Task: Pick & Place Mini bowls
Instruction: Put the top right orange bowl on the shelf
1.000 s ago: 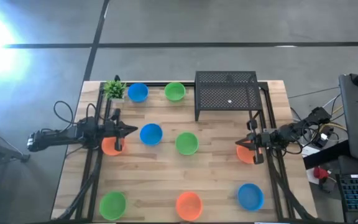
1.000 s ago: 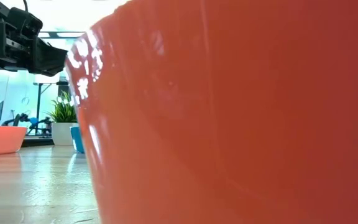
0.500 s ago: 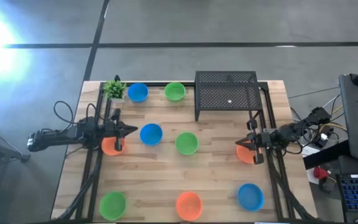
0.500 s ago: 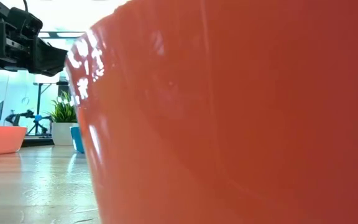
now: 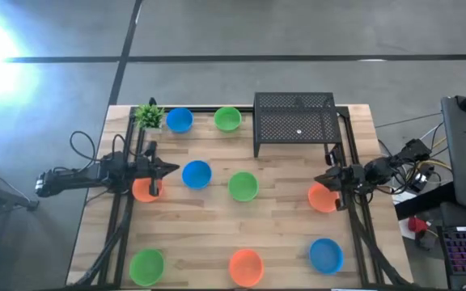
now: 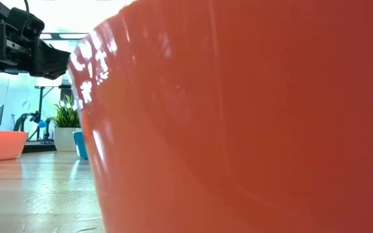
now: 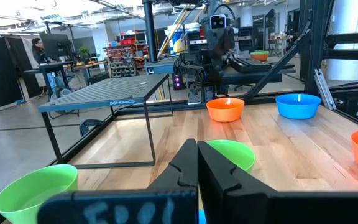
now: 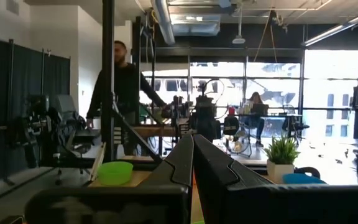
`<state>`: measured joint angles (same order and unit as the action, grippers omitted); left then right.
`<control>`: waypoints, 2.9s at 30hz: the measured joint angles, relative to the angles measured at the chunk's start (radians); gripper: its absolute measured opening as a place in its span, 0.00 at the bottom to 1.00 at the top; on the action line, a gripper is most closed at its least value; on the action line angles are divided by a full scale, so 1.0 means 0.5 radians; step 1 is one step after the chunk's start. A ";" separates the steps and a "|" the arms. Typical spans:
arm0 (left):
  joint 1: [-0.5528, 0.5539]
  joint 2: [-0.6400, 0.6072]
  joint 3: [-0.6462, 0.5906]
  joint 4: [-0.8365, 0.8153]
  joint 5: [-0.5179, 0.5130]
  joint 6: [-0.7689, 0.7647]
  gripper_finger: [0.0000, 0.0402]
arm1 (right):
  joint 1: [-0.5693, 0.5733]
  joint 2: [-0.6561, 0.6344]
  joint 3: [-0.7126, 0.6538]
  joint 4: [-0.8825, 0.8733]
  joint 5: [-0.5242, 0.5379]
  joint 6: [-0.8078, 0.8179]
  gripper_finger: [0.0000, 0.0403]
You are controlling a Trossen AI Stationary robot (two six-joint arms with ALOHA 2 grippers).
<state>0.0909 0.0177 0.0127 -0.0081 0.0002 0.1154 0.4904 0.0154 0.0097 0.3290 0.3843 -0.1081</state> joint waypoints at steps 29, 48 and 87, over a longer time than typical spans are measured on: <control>0.000 0.000 0.000 0.001 -0.001 0.000 0.00 | 0.000 0.001 0.000 0.094 0.025 -0.067 0.02; 0.000 0.000 0.000 0.001 0.000 0.000 0.00 | 0.001 0.000 0.000 0.094 0.287 -0.248 0.02; 0.000 0.000 0.000 0.001 0.000 0.000 0.00 | 0.001 0.001 0.000 0.103 0.289 -0.263 0.02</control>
<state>0.0910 0.0176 0.0126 -0.0078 0.0000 0.1154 0.4908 0.0158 0.0097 0.3806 0.5290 -0.2398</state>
